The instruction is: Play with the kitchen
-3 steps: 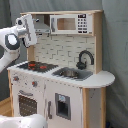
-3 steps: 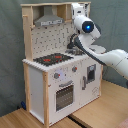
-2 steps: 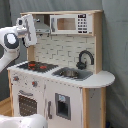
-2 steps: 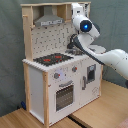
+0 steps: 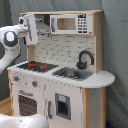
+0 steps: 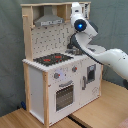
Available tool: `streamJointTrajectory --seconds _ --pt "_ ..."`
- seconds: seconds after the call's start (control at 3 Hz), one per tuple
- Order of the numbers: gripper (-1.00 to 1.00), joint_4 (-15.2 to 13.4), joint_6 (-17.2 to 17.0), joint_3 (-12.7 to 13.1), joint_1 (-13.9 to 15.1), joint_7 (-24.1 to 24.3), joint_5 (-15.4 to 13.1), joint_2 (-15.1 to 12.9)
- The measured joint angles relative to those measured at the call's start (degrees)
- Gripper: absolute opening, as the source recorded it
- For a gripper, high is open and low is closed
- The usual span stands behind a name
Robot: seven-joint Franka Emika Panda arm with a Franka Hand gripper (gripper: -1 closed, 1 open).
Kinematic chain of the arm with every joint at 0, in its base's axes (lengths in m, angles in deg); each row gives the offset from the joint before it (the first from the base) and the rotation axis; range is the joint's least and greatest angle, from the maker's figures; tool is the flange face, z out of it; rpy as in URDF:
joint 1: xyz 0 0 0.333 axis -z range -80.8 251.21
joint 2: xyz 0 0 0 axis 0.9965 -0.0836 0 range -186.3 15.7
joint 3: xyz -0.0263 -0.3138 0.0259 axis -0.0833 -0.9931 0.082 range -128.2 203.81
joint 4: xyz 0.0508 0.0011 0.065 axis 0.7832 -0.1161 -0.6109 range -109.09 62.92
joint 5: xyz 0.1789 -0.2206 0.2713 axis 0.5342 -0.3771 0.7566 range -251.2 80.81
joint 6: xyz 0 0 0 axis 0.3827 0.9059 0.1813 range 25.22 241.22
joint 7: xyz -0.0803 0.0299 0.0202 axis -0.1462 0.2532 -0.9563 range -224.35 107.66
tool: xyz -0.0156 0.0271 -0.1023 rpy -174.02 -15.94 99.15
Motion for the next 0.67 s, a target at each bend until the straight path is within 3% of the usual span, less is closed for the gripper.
streamJointTrajectory --seconds 0.67 --pt "1.0 6.1 -7.5 -0.2 3.6 5.1 -5.8 0.0"
